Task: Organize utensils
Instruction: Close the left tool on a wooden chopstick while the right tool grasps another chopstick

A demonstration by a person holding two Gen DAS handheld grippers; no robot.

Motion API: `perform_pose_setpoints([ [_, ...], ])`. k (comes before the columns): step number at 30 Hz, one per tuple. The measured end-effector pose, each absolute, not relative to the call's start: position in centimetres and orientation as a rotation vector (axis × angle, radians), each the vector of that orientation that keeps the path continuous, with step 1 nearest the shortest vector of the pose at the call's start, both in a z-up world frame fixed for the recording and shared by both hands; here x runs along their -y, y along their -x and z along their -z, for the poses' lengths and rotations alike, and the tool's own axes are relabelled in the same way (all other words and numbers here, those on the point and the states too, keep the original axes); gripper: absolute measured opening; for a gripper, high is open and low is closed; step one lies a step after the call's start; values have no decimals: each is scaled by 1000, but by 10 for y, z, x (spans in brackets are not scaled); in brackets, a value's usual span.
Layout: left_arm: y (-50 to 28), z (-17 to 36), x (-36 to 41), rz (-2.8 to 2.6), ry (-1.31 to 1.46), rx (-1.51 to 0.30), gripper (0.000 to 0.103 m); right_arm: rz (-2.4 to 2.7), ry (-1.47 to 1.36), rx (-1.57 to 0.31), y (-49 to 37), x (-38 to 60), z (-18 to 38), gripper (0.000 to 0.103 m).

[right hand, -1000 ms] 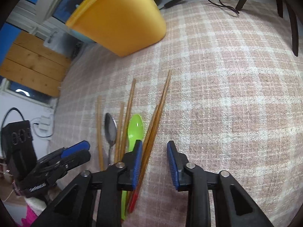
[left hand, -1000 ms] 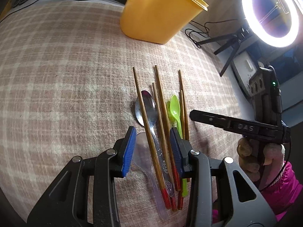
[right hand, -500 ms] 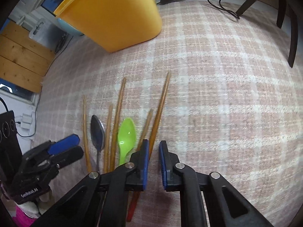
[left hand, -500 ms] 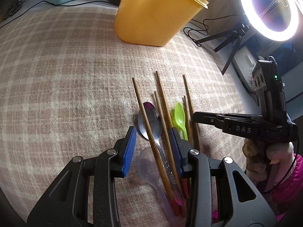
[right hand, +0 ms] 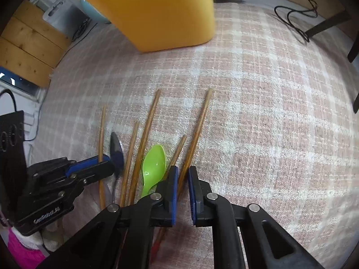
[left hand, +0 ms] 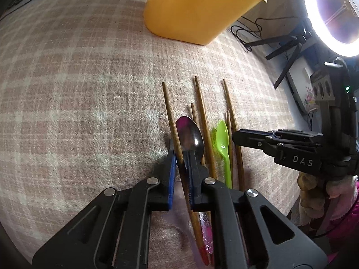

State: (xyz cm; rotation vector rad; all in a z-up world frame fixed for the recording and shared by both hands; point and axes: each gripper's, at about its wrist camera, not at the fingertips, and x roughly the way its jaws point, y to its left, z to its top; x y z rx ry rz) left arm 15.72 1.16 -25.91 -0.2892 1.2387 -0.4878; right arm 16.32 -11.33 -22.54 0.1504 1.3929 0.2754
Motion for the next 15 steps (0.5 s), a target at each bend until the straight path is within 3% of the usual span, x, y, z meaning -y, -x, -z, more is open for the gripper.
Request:
perform_pose_setpoints([
  [15, -141, 226, -29, 438, 338, -1157, 6, -339, -301, -1287, -131, 174, 211, 4],
])
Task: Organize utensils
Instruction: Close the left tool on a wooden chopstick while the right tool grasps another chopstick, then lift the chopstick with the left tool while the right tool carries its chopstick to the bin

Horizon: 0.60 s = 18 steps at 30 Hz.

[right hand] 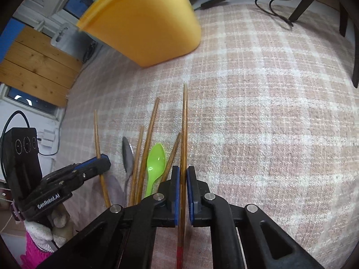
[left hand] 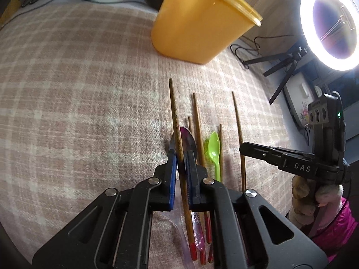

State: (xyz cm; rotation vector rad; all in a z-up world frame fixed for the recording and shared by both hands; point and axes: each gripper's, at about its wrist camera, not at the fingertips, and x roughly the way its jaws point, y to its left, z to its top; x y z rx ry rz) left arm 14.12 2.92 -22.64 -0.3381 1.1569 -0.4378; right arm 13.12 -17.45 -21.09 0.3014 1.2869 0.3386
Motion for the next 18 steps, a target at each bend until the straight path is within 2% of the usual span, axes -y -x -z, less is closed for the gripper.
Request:
perform_pose_setpoints([
  [14, -119, 168, -53, 420, 325, -1006, 4, -355, -246, -1077, -98, 201, 153, 4],
  [18, -118, 156, -53, 415, 320, -969, 4, -355, -250, -1045, -97, 183, 147, 4],
])
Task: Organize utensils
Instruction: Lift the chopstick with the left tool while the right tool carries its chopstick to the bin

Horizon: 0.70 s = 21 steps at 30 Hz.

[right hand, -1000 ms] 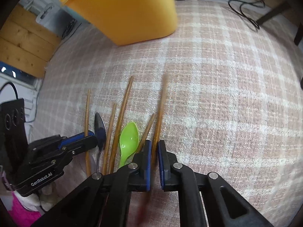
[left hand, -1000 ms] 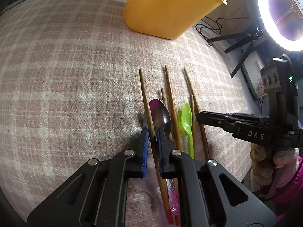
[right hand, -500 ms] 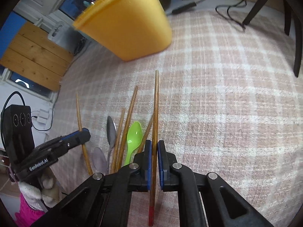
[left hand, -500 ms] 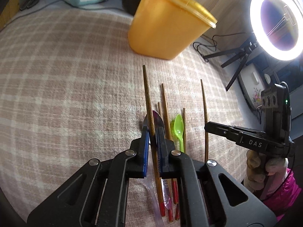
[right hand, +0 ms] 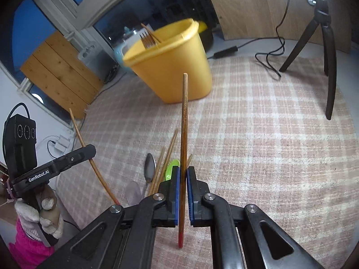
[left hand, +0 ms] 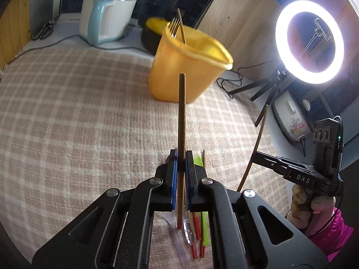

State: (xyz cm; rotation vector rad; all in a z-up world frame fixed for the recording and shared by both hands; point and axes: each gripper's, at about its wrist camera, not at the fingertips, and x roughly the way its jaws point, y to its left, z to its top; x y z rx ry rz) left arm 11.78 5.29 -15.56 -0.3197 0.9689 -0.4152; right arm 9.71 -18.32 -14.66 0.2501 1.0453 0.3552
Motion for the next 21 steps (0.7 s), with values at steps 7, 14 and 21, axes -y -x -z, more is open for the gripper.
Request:
perform_pose_setpoints([
  [7, -120, 138, -52, 410, 316, -922, 4, -342, -249, -991, -92, 185, 131, 4],
  [14, -123, 121, -51, 412, 305, -877, 3, -334, -241, -933, -90, 191, 112, 4],
  [21, -135, 99, -55, 410, 297, -814, 3, -319, -223, -858, -94, 192, 88, 4],
])
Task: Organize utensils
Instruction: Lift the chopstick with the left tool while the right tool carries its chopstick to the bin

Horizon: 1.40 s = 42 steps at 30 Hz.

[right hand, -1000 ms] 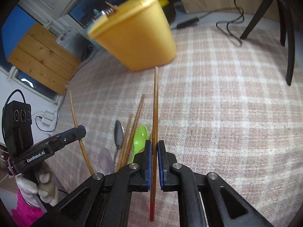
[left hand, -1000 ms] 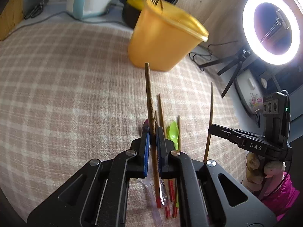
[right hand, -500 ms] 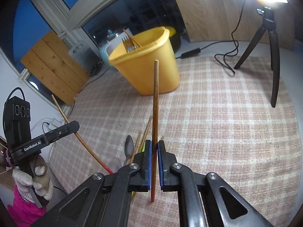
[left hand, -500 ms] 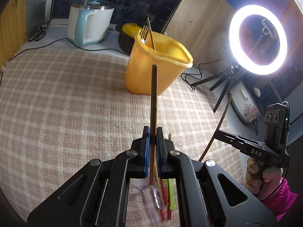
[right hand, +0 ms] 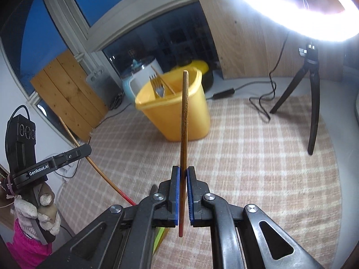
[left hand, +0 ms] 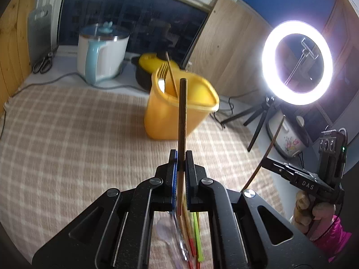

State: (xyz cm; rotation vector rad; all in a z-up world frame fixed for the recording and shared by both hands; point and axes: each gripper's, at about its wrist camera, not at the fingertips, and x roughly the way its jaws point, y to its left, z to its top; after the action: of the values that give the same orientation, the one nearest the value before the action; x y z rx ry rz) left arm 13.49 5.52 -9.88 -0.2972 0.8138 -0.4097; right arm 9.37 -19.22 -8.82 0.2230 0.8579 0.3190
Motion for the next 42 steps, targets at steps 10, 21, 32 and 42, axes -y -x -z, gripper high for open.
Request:
perform_pose_setpoints([
  [10, -171, 56, -61, 384, 287, -695, 3, -301, -179, -753, -106, 188, 53, 4],
  [21, -224, 13, -59, 366, 278, -581, 3, -286, -109, -645, -122, 173, 18, 4],
  [32, -265, 10, -53, 350, 278, -571, 3, -262, -64, -533, -150, 161, -17, 4],
  [42, -283, 23, -45, 333, 251, -596, 3, -240, -2, -476, -184, 138, -25, 4],
])
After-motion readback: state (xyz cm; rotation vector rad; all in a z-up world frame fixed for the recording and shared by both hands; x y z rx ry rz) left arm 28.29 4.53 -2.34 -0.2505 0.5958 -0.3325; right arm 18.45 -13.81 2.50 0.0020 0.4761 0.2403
